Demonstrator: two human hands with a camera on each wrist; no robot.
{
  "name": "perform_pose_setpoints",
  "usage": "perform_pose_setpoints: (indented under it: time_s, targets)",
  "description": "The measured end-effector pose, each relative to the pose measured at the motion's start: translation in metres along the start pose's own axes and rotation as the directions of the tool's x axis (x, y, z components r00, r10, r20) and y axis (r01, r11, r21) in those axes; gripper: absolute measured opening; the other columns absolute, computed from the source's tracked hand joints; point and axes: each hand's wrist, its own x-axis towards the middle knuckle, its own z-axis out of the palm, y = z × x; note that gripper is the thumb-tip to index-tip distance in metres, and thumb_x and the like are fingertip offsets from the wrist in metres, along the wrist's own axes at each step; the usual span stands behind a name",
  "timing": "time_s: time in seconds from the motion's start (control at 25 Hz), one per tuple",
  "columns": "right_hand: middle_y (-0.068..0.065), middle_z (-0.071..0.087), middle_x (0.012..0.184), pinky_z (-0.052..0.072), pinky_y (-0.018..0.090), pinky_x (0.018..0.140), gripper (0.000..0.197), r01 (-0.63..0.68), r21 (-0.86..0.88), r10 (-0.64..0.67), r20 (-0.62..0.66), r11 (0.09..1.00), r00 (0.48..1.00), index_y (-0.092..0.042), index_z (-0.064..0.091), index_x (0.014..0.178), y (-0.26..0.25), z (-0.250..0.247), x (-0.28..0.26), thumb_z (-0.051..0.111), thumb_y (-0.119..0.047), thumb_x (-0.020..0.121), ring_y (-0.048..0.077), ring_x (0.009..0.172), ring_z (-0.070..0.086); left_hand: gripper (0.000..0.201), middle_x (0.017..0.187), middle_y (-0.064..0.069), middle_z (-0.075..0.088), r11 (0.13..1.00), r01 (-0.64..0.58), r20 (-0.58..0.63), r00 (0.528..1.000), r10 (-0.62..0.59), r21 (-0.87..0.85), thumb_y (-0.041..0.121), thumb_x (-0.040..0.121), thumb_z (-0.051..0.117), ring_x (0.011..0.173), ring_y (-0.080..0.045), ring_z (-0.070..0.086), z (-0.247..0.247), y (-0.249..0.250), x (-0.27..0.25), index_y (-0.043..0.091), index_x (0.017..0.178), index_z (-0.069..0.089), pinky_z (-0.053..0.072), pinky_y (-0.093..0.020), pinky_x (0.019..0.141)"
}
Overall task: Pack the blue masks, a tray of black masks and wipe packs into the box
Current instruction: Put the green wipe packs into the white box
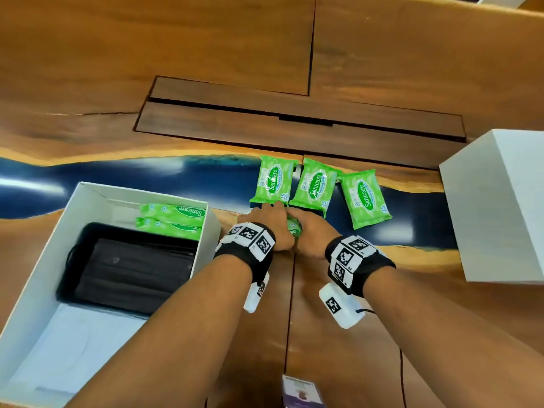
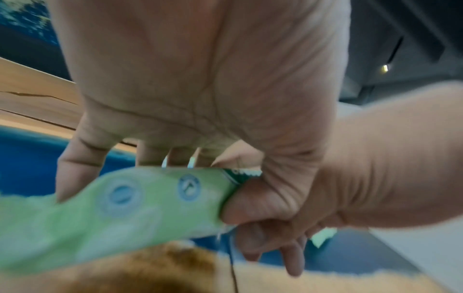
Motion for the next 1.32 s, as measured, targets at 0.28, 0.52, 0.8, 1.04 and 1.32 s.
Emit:
perform_pose_setpoints:
  time_s: [0.28, 0.52, 0.8, 1.04, 1.32]
  targets:
    - [0.011, 0.069, 0.113, 0.043, 0.025, 0.078, 0.038, 0.077, -0.08, -0.094, -0.236, 0.994, 0.967, -0.016, 0.069, 0.116, -0.035, -0.036, -0.021, 0.077, -0.017, 0.078, 0.025, 0.097, 0.062, 0.037, 0.115, -0.011, 0.061, 0.992, -0.118, -0.081, 0.989, 0.121, 0.036, 0.018, 0.086, 0.063, 0.092, -0.028, 0.057, -0.049, -0.003, -0.036, 0.012, 0.121, 0.053, 0.044, -0.035, 0.071]
    - [0.001, 0.059, 0.09, 0.049, 0.032, 0.075, 0.048, 0.123, -0.055, -0.134, -0.301, 0.991, 0.944, -0.012, 0.064, 0.119, -0.079, -0.044, -0.031, 0.08, -0.032, 0.078, 0.018, 0.077, 0.054, 0.041, 0.12, -0.005, 0.065, 0.97, -0.187, -0.291, 0.93, 0.226, 0.156, 0.019, 0.083, 0.069, 0.109, -0.029, 0.06, -0.092, -0.038, -0.078, 0.025, 0.123, 0.063, 0.042, -0.034, 0.075]
    - [0.01, 0.067, 0.071, 0.053, 0.038, 0.052, 0.015, 0.302, -0.039, -0.304, -0.191, 0.953, 0.933, -0.013, 0.063, 0.085, -0.158, -0.034, -0.03, 0.071, -0.026, 0.087, 0.017, 0.05, 0.061, 0.053, 0.13, -0.005, 0.062, 0.985, -0.175, -0.32, 0.932, 0.17, 0.014, 0.026, 0.08, 0.079, 0.118, -0.026, 0.056, -0.138, -0.115, -0.125, 0.017, 0.13, 0.062, 0.049, -0.041, 0.097]
    - [0.011, 0.068, 0.076, 0.059, 0.039, 0.061, 0.017, 0.329, -0.009, -0.327, -0.133, 0.944, 0.936, 0.0, 0.061, 0.098, -0.208, 0.009, -0.008, 0.063, -0.016, 0.092, 0.013, 0.058, 0.068, 0.039, 0.112, 0.0, 0.065, 0.989, -0.116, -0.327, 0.935, 0.14, 0.094, 0.015, 0.085, 0.072, 0.1, -0.023, 0.059, -0.151, -0.178, -0.133, 0.024, 0.122, 0.065, 0.053, -0.041, 0.088]
    - [-0.001, 0.066, 0.103, 0.052, 0.034, 0.089, 0.017, 0.231, -0.099, -0.25, -0.291, 0.968, 0.923, -0.017, 0.063, 0.106, -0.212, 0.035, 0.024, 0.063, -0.019, 0.089, 0.02, 0.1, 0.064, 0.045, 0.118, -0.002, 0.067, 0.994, 0.04, -0.41, 0.912, 0.005, 0.102, 0.013, 0.085, 0.063, 0.106, -0.03, 0.062, -0.138, -0.245, -0.124, 0.038, 0.123, 0.062, 0.053, -0.044, 0.089]
